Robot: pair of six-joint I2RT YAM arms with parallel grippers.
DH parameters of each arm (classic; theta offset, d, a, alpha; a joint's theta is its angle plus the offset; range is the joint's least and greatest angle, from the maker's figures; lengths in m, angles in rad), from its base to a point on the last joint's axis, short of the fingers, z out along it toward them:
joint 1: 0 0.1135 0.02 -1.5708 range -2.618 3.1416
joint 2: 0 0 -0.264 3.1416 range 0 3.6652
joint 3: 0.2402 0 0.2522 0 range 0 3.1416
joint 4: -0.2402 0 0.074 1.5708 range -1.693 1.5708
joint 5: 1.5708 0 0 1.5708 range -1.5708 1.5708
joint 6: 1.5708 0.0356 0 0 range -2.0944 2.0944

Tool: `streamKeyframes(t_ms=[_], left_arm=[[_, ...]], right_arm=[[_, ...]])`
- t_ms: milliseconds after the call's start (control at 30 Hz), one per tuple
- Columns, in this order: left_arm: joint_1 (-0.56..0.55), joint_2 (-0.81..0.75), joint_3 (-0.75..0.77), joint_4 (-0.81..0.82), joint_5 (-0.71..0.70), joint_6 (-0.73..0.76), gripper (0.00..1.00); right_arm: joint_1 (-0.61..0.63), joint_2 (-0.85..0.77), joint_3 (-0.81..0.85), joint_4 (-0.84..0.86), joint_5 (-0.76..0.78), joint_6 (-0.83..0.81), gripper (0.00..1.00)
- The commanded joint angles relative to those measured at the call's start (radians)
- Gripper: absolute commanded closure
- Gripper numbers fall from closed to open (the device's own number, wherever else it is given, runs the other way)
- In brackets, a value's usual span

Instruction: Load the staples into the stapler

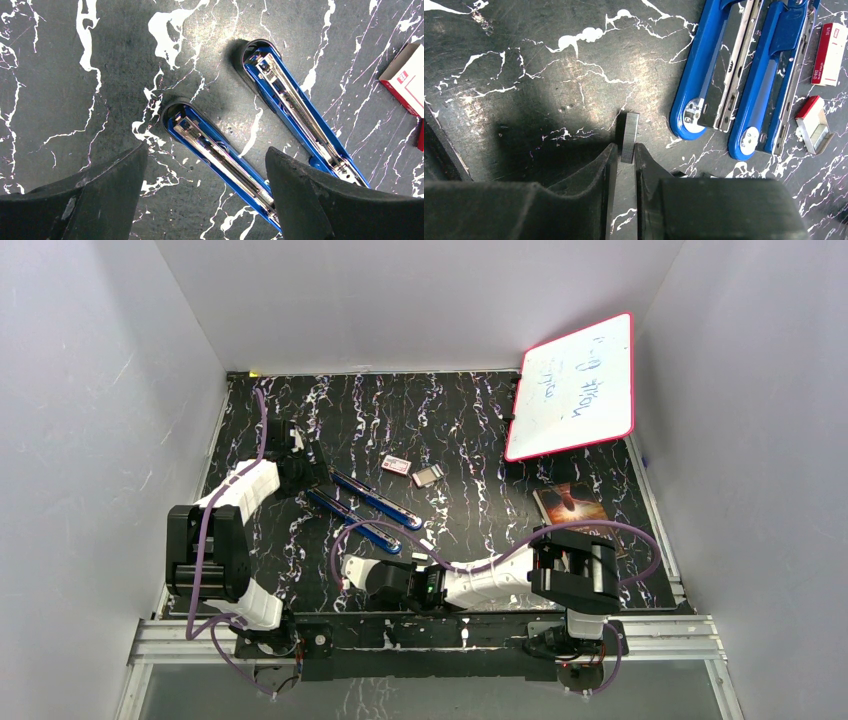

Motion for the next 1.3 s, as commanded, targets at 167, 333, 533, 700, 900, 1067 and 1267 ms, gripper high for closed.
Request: streamKeyframes(t_ms=[167,333,533,700,900,1067,1267], left_arm=[[0.007,-0.010,0.024,-0.023,0.006,0.010,0.14],[0.007,-0.012,0.024,-0.023,0.006,0.010,0.14],[0.007,-0.015,0.023,-0.025,0.006,0.010,0.14],[0.007,-0.016,0.023,-0.025,0.008,0.009,0.14],[0.007,-0.018,0.023,-0.025,0.008,0.012,0.14],[0.007,-0.018,0.023,-0.025,0.009,0.012,0.14],[0.006,-0.018,0.023,-0.025,0.009,0.012,0.14]], right_arm=[[0.013,0.004,-0.006,0.038,0.007,0.019,0.71],[0.017,0.004,-0.002,0.035,0.013,0.016,0.70],[0.024,0.008,0.003,0.035,0.016,0.012,0.69],[0.035,0.017,0.009,0.030,0.026,0.003,0.68],[0.050,0.023,0.015,0.027,0.027,-0.001,0.67],[0.052,-0.012,0.018,0.035,0.042,0.002,0.65],[0.043,-0.130,0.011,0.059,0.004,0.023,0.59]])
